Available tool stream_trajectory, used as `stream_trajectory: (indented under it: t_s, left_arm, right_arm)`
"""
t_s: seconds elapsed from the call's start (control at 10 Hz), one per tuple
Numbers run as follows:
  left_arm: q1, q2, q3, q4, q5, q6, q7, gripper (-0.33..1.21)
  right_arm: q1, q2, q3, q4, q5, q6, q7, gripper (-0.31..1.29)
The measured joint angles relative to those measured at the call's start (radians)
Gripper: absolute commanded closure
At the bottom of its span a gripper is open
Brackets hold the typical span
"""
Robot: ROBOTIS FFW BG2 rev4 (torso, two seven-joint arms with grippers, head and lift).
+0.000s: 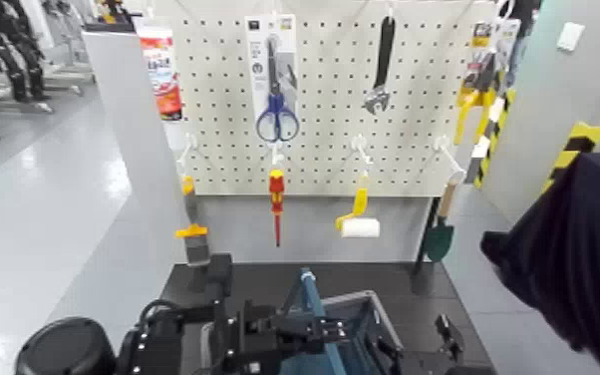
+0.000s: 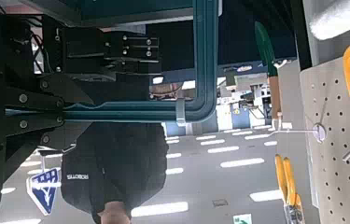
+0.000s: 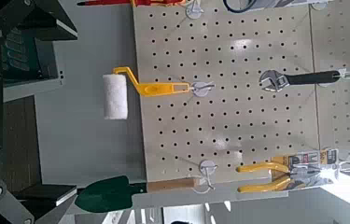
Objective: Grasp the handle of the crate.
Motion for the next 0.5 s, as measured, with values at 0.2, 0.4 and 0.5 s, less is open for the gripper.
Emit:
stream_trajectory:
  t_s: [0.2, 0.4, 0.5]
  left_arm:
    - [0.005, 0.000, 0.006, -0.009, 0.001, 0.002, 0.001, 1.18]
    - [0.008, -0.002, 0.013, -0.009, 0.001, 0.006, 0.003, 1.18]
    - [0.008, -0.003, 0.014, -0.009, 0.001, 0.006, 0.003, 1.18]
  right_arm:
    - [0.000, 0.000, -0.002, 0.000, 0.000, 0.001, 0.000, 0.14]
    - [0.000, 0.000, -0.004, -0.001, 0.008, 0.001, 0.000, 0.14]
    - [0.000, 0.001, -0.007, -0.003, 0.014, 0.003, 0.000, 0.14]
